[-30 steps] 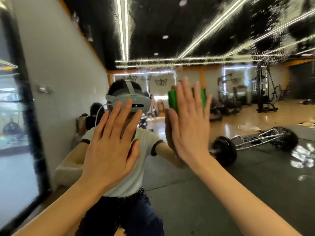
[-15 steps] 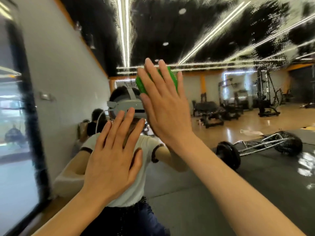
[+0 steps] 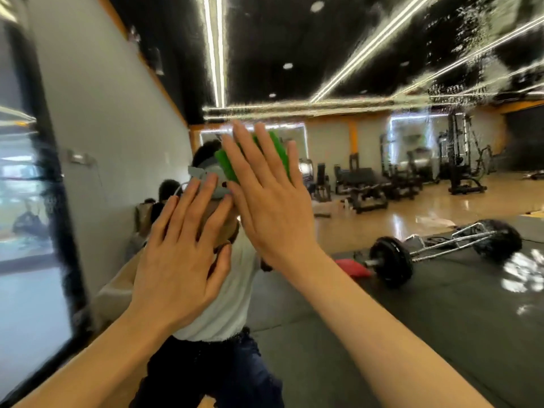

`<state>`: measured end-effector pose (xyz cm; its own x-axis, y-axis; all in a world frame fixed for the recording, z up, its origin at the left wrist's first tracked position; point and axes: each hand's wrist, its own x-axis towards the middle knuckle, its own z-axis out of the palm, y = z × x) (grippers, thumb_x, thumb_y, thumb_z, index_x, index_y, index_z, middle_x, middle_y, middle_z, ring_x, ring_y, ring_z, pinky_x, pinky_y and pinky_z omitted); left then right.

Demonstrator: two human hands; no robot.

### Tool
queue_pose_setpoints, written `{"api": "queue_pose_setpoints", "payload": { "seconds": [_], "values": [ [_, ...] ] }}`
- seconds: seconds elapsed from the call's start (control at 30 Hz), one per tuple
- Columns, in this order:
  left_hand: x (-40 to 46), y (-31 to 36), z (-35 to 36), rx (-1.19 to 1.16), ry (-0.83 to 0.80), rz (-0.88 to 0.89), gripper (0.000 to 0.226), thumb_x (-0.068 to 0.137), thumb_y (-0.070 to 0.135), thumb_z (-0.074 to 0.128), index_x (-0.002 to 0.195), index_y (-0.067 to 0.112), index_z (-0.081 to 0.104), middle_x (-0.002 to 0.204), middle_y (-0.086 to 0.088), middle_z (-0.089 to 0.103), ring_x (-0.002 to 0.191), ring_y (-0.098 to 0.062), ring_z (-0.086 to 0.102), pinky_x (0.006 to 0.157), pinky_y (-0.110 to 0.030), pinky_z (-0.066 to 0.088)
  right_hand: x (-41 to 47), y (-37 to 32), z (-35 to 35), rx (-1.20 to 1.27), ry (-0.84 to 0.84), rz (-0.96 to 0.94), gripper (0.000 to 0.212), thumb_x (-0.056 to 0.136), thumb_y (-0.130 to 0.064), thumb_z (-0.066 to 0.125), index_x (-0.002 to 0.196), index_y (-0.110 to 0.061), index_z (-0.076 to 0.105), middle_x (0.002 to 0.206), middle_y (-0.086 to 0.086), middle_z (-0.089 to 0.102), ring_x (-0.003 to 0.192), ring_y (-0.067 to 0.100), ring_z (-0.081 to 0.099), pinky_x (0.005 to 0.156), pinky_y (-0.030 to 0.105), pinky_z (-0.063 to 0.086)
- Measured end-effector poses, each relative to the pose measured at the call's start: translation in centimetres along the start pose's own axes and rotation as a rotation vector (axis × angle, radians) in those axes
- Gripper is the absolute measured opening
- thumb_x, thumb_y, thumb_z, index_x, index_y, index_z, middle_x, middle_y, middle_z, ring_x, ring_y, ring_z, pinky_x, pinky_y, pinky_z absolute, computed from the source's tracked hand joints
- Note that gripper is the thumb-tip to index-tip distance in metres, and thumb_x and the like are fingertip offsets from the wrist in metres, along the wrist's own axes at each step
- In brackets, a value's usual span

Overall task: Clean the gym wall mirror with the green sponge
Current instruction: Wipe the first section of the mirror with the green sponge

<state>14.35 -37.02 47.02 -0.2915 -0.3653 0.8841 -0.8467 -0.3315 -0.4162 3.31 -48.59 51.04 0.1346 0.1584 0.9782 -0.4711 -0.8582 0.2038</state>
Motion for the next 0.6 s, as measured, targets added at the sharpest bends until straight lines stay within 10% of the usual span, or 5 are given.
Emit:
{"api": "queue_pose_setpoints", "payload": {
  "seconds": [0.13,0.3,0.5,0.6],
  "values": [
    [0.2,0.1,-0.6,-0.035,-0.029,-0.024,0.064,0.098,0.033,0.040,0.158,0.011,0.029,0.167,-0.014,0.018,0.157,-0.025,0.008,0.127,-0.037,0.000,-2.7,7.6,-2.0,-0.073,0.053,0.352,0.054,0.108,-0.030,0.025,0.160,-0.016,0.016,0.168,0.005,0.013,0.153,0.018,-0.001,0.123,0.032,-0.015],
    [-0.9,2.9,-0.3,-0.096,-0.076,-0.016,0.068,0.099,0.033,0.040,0.160,0.008,0.023,0.170,-0.010,0.010,0.157,-0.023,0.004,0.127,-0.037,0.000,-5.7,10.9,-2.8,-0.017,0.207,0.840,0.053,0.110,-0.029,0.023,0.160,-0.012,0.014,0.169,0.007,0.011,0.156,0.026,0.004,0.124,0.057,-0.001],
    [-1.3,4.6,1.2,-0.074,-0.068,-0.045,0.068,0.100,0.033,0.038,0.159,0.005,0.019,0.168,-0.013,0.012,0.157,-0.023,0.005,0.128,-0.038,0.001,-8.0,1.9,-1.3,0.010,-0.008,0.233,0.056,0.104,-0.025,0.037,0.157,-0.013,0.023,0.164,0.011,0.024,0.153,0.026,0.013,0.125,0.043,-0.008],
    [-1.3,4.6,1.3,-0.048,-0.066,-0.045,0.067,0.100,0.034,0.038,0.158,0.003,0.025,0.168,-0.016,0.016,0.157,-0.026,0.008,0.127,-0.040,0.005,-9.7,5.4,-2.3,0.014,-0.042,0.222,0.055,0.105,-0.027,0.033,0.158,-0.015,0.020,0.166,0.005,0.019,0.154,0.020,0.006,0.125,0.040,-0.008]
  ]
}}
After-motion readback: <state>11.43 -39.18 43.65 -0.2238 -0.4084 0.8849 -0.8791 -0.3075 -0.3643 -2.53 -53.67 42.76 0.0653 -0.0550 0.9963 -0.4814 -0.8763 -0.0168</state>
